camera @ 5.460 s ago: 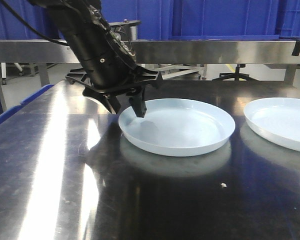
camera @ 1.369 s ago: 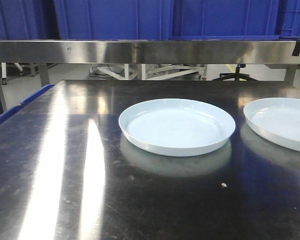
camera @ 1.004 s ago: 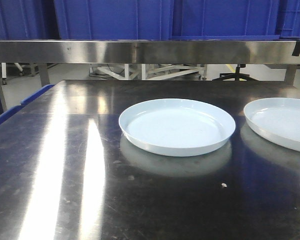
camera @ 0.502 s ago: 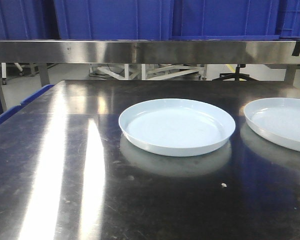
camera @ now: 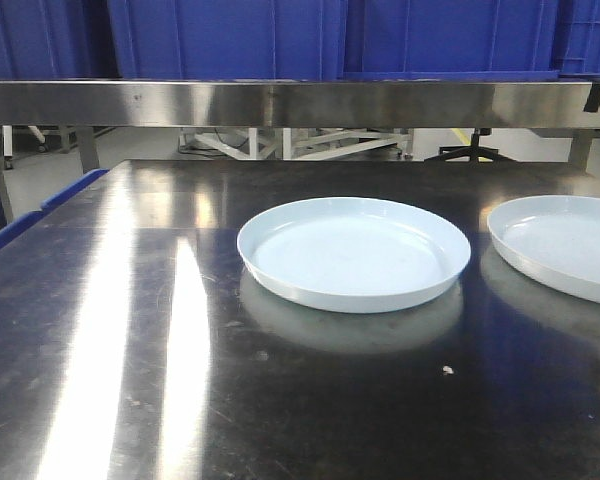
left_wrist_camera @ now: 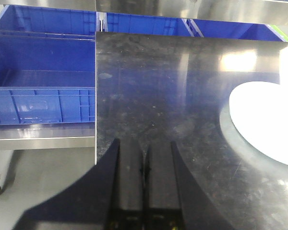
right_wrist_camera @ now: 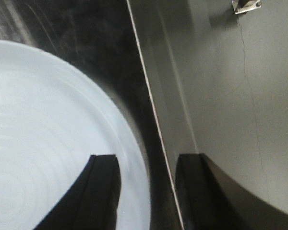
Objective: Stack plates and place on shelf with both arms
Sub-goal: 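Move the right gripper to the rim of the second white plate, then grasp the plate rim with the right gripper and lift it over the first plate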
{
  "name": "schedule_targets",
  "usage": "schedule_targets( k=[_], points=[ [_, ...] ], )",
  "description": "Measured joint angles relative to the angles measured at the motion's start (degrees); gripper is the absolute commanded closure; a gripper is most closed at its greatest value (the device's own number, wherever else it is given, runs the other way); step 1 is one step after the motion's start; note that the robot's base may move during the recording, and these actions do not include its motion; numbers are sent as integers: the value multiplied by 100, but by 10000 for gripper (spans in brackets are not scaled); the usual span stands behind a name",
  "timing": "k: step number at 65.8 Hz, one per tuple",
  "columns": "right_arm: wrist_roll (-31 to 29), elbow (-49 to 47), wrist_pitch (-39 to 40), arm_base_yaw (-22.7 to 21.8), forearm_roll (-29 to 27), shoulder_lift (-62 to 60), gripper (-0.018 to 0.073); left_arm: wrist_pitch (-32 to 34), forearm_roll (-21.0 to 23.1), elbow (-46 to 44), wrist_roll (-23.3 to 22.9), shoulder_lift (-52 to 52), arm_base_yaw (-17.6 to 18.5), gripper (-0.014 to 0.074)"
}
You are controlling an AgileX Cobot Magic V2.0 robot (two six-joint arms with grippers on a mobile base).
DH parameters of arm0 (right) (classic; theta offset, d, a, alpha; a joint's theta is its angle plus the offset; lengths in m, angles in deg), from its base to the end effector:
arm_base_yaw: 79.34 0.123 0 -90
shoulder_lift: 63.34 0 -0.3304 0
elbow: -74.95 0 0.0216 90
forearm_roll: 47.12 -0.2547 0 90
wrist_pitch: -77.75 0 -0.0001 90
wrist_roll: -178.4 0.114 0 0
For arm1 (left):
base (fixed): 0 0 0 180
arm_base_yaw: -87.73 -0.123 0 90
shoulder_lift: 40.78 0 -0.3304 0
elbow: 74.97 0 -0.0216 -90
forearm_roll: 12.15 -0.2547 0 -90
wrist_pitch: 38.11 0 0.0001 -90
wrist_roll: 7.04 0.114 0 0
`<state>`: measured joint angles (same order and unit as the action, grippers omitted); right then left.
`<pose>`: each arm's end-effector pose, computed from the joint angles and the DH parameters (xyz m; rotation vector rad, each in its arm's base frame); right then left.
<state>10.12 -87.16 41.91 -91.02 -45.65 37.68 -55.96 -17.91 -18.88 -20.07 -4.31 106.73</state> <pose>0.3376 -0.0715 0.2400 0.5246 2.6494 -0.0264 0.0924 -0.0281 0.2899 0.1725 1.9278 -0.2803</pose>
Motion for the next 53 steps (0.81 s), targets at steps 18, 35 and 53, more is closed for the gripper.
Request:
schedule_targets(
  k=[18,35,53],
  points=[
    [0,0,-58,0,0,155,245,0,0,0,0,0,0,510],
    [-11,-14,-58,0,101,163,501,0,0,0,0,0,0,510],
    [-11,-314,-268,0,176,45,504,0,0,0,0,0,0,510]
  ],
)
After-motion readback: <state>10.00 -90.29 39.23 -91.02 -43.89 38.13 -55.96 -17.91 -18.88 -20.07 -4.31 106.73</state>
